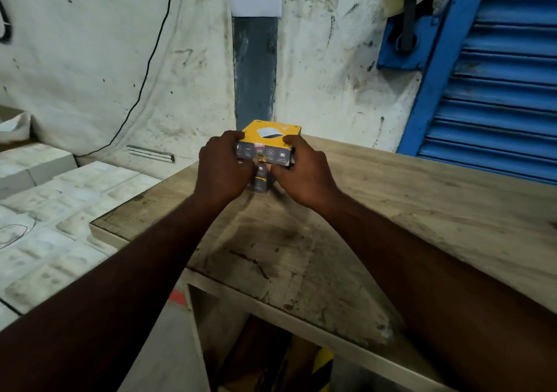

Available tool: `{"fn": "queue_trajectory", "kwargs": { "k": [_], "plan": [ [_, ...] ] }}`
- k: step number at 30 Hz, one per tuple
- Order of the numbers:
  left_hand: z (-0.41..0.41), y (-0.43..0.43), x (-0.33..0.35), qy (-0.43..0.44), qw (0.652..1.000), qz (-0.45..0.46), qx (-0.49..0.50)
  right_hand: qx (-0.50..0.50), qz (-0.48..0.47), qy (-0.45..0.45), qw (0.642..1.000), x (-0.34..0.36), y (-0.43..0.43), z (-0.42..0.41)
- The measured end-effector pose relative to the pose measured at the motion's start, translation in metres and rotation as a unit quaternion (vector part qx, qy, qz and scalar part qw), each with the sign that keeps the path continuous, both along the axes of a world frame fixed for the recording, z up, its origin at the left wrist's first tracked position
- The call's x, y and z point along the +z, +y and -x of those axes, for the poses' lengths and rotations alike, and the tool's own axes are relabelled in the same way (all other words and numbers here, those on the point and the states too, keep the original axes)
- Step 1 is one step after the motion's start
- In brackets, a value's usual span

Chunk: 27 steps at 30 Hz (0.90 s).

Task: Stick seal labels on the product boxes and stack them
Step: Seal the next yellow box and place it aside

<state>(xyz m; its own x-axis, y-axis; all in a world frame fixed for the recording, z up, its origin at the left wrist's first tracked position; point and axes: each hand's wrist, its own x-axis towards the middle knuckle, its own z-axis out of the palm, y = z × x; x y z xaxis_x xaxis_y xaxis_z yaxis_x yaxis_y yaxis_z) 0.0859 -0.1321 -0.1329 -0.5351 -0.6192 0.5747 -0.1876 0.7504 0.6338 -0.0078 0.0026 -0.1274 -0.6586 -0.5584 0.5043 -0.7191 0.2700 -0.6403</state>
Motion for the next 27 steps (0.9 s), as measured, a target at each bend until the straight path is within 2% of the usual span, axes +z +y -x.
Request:
{"fn": "queue_trajectory", "kwargs": {
  "k": [5, 14, 27],
  "plan": [
    [0.004, 0.030, -0.007, 0.048, 0.998, -0.018, -0.046, -0.022, 0.033, 0.011, 0.999, 0.003, 0.036, 0.006],
    [0.043, 0.117, -0.011, 0.068, 0.986, 0.039, -0.150, -0.082, 0.053, 0.015, 0.995, 0.001, 0.149, 0.034],
    [0.118, 0.225, -0.027, 0.101, 0.946, 0.027, -0.306, -0.157, 0.048, -0.022, 0.986, -0.013, 0.281, 0.084]
  ]
}}
